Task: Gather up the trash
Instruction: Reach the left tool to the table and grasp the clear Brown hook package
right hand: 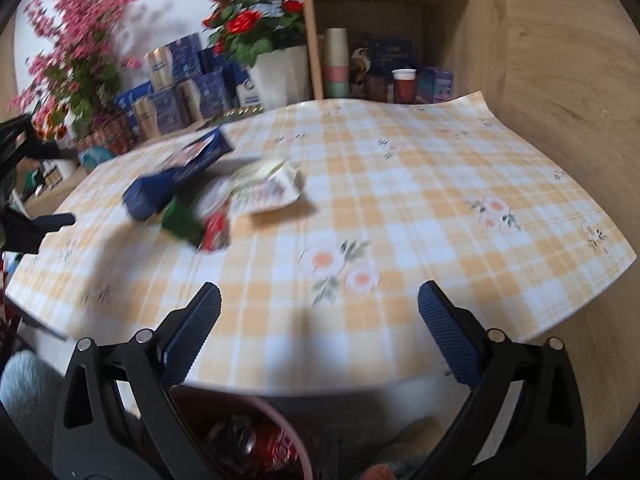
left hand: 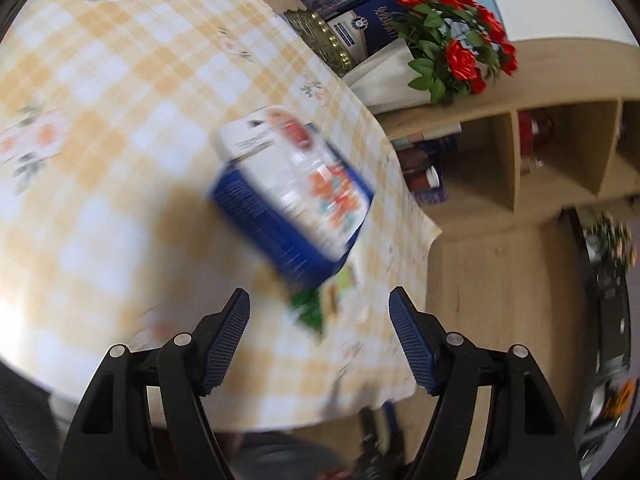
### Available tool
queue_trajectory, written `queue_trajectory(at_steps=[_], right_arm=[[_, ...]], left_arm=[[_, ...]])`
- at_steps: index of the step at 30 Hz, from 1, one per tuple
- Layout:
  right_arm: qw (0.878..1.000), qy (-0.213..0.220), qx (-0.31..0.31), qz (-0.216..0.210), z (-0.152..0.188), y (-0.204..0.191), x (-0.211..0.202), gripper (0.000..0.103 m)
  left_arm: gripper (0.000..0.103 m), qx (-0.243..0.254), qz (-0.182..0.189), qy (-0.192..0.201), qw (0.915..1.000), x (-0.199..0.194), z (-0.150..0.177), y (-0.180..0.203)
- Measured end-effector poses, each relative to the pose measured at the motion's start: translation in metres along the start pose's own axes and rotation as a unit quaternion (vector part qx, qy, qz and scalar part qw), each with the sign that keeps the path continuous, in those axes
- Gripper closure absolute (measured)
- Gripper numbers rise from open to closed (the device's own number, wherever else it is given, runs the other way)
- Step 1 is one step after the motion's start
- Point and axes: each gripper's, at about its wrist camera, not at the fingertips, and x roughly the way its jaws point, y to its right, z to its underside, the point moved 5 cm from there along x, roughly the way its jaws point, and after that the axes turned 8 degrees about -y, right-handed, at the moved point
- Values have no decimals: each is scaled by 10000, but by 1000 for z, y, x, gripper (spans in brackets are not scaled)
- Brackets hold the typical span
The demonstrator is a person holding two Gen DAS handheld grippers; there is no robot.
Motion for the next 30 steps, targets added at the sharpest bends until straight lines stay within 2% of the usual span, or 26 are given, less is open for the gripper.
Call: queue_trajectory(at_steps=[3,8,12,14,18,22,30], right_arm=[[9998,140,118,-59,-16,11,4,6],[9995,196,213,-115,-31,26,14,6],[9992,281,244,-175,-38,34,20,6],[9990,327,258,-183,-38,36,23,6],[9984,280,393,-295,-37,39,34,6],[9978,274,479,-378,-33,42,42,6],[9974,204,525,-444,-22,49,51,6]], left_arm=[[33,-201,-81,144,9997,21,-28,17],[33,-1030,-378,206,9937,62,-60,13],[33,-882,-917,467,9908,75,-75,19],[33,-936,-1195,653,9863,77,-79,16],[33,-1121,-1472,775,9797,83,-85,8],[33,-920,-2001,905,9712,90,-91,7],[33,-814,-2505,1170,9576,94,-106,3]])
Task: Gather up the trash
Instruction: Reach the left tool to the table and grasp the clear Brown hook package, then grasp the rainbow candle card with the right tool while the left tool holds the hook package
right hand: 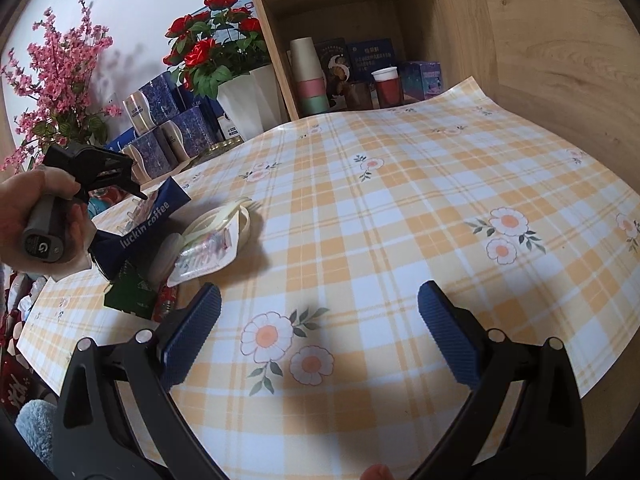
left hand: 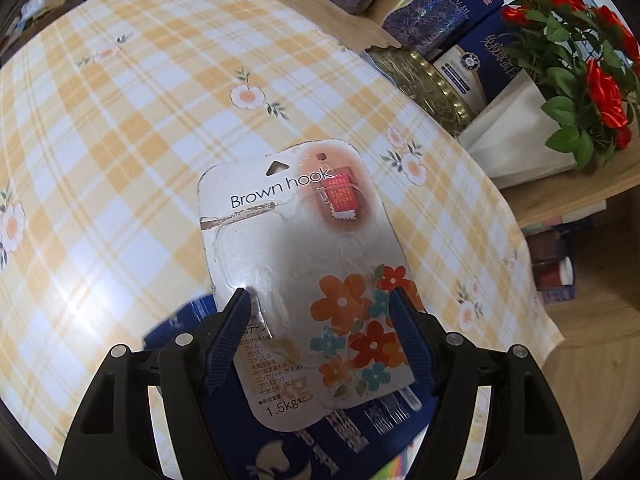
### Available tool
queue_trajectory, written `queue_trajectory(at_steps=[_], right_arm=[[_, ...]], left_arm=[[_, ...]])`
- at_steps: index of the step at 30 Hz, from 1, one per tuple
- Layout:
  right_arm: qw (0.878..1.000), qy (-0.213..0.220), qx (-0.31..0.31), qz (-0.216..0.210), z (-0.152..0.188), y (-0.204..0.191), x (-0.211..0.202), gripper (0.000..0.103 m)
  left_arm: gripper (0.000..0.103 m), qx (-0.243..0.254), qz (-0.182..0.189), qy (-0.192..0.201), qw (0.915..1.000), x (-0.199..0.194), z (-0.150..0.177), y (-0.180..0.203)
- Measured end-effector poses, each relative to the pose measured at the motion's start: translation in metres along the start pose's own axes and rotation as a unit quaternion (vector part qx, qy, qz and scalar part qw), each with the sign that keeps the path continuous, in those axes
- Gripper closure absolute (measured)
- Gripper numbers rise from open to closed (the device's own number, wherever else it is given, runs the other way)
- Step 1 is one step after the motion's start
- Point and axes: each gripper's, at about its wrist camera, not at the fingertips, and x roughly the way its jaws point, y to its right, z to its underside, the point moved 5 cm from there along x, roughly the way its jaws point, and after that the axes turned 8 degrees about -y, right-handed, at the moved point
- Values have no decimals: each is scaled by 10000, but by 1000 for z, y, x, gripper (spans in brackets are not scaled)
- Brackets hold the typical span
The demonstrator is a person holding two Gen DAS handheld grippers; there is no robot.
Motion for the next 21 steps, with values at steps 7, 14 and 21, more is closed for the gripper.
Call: queue_trajectory(at_steps=[7,14,21], right_arm=[[9998,-68,189,-29,3,11,4,6],[9996,-121,228,-72,5,12,7,6],[9998,-160,115,-100,6,5,10,6]], left_arm=[[50,1034,-176,112,9944,1,1,10],[51,2476,154,-161,9686,-2,14,11],[51,3401,329,8,9398,-34,33,9]])
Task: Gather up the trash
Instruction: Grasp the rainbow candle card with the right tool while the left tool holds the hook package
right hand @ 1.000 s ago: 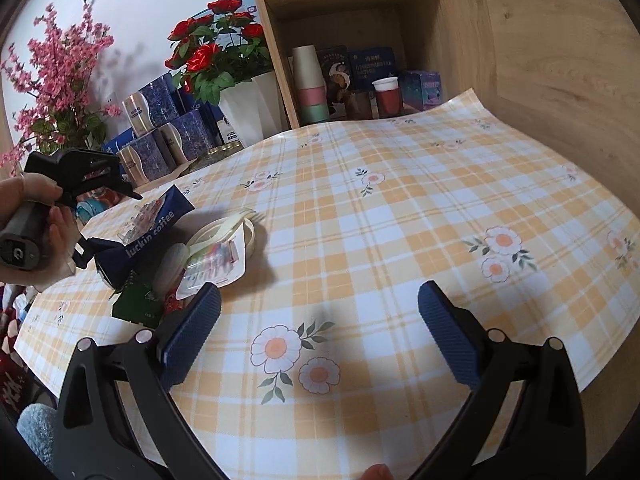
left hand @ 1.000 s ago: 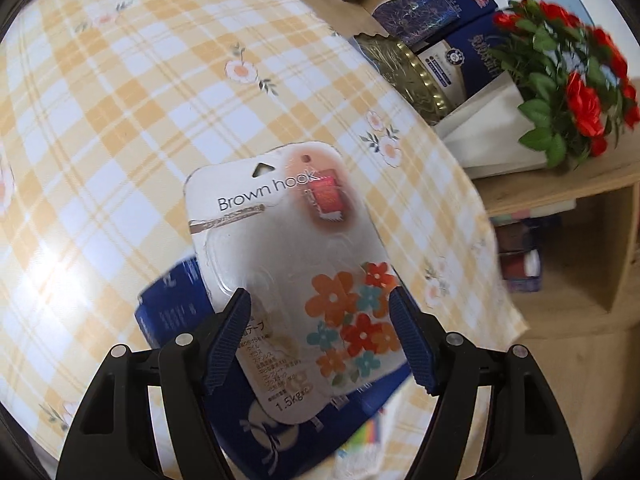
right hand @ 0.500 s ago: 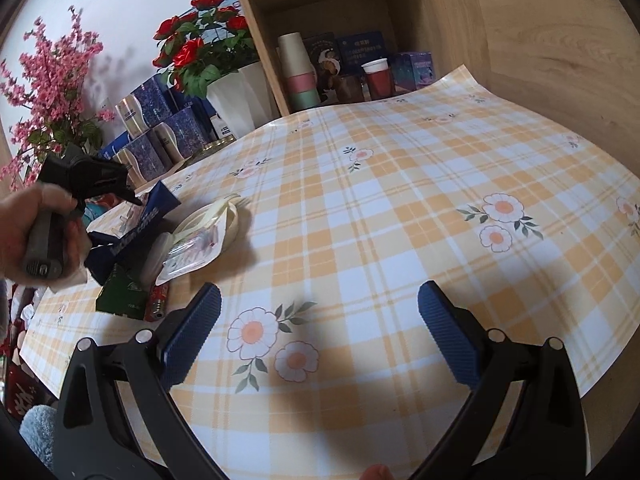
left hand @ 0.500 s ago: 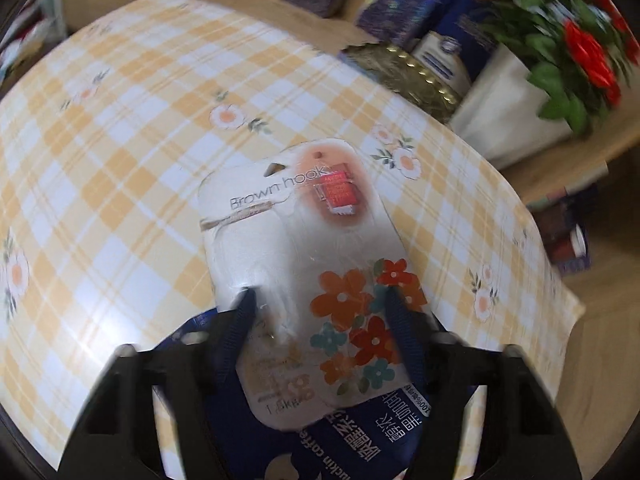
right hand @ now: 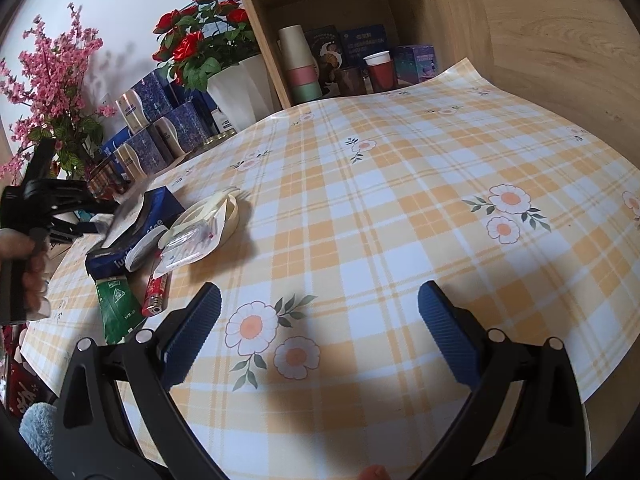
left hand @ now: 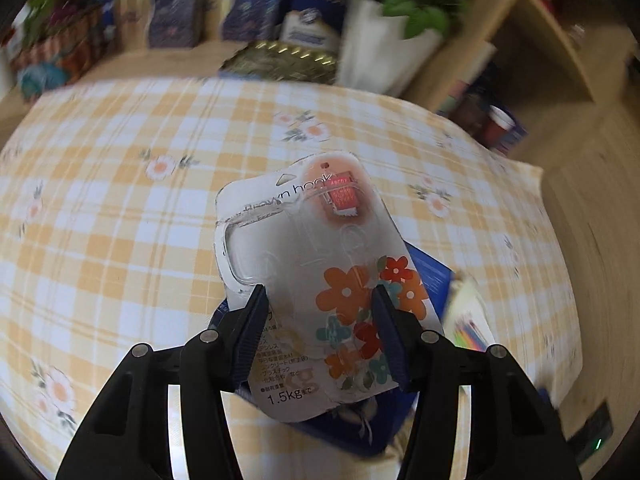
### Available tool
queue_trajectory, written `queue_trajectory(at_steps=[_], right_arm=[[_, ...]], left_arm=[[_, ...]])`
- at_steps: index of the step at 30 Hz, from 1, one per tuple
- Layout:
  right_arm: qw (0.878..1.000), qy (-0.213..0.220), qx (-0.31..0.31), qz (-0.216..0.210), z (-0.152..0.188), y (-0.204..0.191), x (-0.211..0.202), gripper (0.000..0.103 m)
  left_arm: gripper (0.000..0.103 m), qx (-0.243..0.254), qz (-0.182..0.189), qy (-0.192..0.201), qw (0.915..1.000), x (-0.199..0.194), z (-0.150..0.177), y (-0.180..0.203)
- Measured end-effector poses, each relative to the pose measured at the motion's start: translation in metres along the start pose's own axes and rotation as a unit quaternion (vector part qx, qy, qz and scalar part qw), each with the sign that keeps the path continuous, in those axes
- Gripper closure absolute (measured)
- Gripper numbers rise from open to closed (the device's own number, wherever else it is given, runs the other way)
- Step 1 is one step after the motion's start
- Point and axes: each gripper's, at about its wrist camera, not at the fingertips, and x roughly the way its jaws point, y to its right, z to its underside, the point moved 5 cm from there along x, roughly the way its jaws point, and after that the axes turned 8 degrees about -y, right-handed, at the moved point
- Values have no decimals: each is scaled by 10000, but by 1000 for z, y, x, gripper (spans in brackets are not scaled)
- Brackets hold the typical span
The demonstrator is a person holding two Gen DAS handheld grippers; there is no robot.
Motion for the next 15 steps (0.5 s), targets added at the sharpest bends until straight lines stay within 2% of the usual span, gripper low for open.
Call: queue_trajectory(at_steps=[4,10,15], right_arm=[[9999,-46,-140,-28,0,-6,0,6],[9981,-180,-551,-190,-12,-28,-9,6],[9864,-548,-1542,-128,-28,-75,3,6]], left_arm=[[51,389,172,107,9990,-19,14,14],[51,433,599,391,9965,-47,34,19],[51,407,775,635,9941,-68,50,13]])
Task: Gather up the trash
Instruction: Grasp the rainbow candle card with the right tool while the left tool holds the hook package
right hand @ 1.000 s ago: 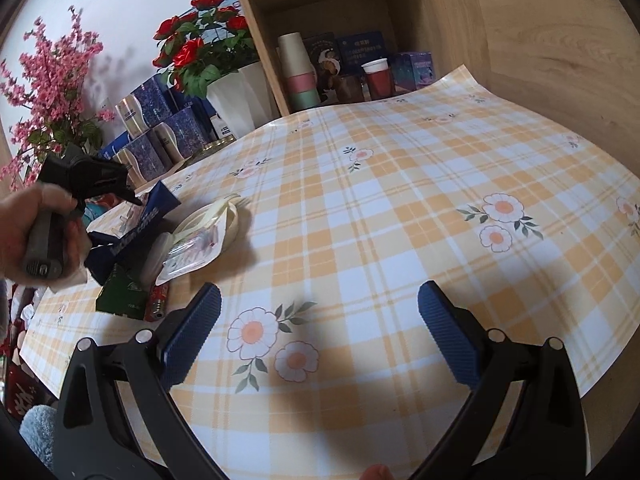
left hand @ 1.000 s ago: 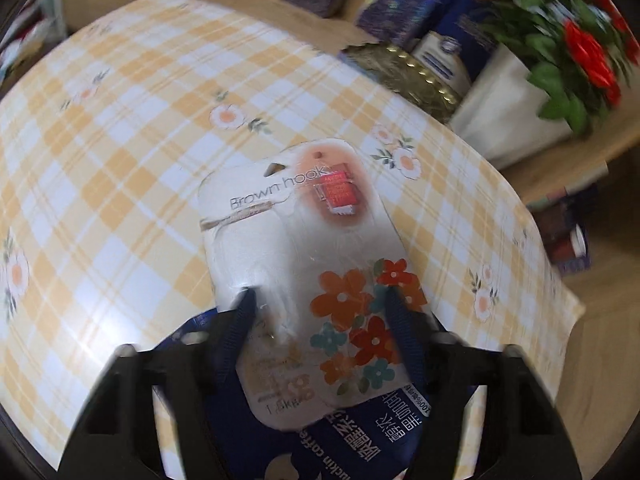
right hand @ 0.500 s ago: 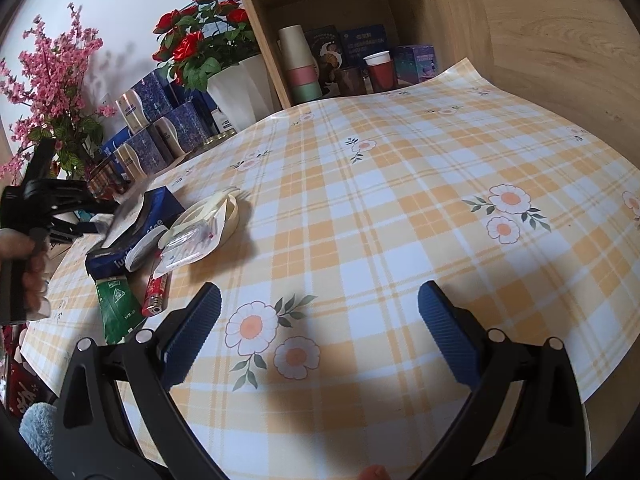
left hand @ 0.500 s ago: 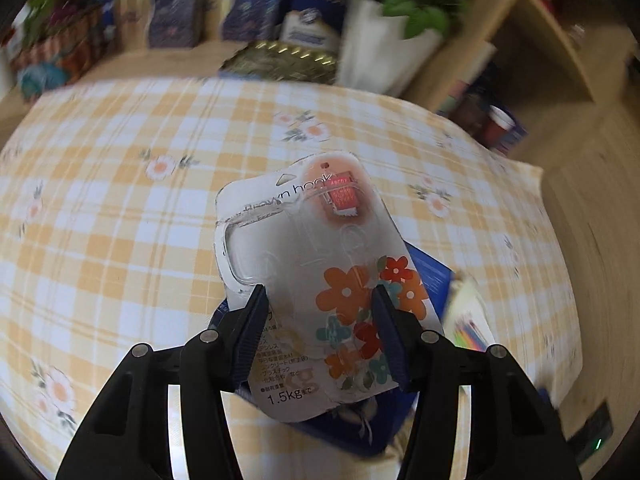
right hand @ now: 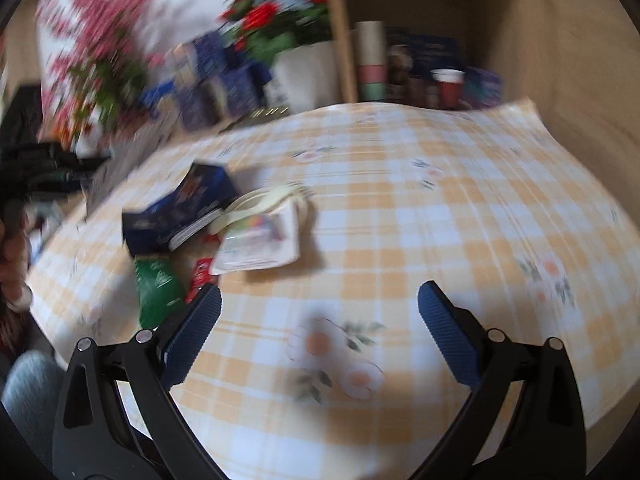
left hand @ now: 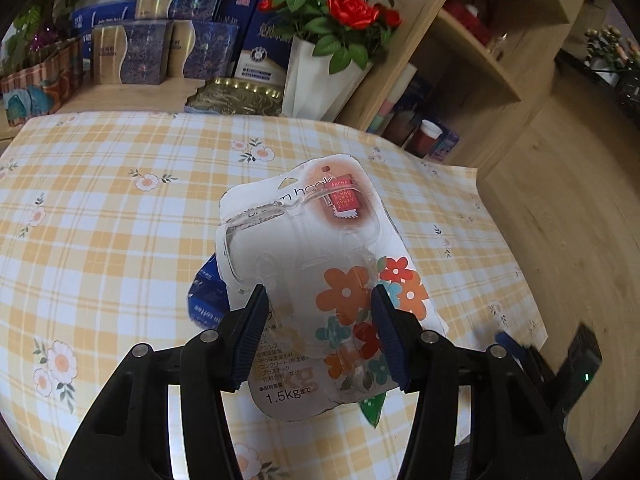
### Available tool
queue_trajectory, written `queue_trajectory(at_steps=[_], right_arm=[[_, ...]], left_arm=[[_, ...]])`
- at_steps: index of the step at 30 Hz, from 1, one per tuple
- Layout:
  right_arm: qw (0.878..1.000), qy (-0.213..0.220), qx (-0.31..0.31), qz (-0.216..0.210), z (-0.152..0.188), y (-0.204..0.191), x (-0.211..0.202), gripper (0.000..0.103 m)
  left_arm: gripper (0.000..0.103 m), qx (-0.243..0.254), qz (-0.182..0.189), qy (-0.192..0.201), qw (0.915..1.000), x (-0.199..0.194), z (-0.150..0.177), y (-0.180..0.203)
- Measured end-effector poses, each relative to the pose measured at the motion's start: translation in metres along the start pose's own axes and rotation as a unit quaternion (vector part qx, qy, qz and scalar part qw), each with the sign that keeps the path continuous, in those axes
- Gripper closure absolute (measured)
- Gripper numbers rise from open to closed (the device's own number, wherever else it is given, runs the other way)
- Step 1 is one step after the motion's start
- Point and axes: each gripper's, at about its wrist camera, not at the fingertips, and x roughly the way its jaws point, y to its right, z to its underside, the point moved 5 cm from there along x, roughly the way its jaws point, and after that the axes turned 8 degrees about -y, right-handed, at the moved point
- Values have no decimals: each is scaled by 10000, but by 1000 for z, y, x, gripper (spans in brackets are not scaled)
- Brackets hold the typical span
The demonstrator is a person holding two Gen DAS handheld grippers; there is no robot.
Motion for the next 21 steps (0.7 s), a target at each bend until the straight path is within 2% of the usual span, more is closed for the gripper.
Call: queue_trajectory(at_steps=[5,7,10,15,21], right_arm=[[9989,-288,-360,-96,-29,-26,28,8],[9987,-335,-335,-175,-39,-29,37,26],[9985,-417,-241,-258,-48,-33,47,42],[9977,-604,-215,-220,-51,-40,62,45],[9965,-689,-457,140,-47,-47,72,59]], left_arm=[[51,44,98,145,9998,-17,18,-6],[51,-33,147,216,9997,-24,25,-12],[51,-79,161,332,9993,-33,33,-18],[51,-247,268,491,9981,-43,41,-27],[51,-159,297,552,9979,-46,49,-26]])
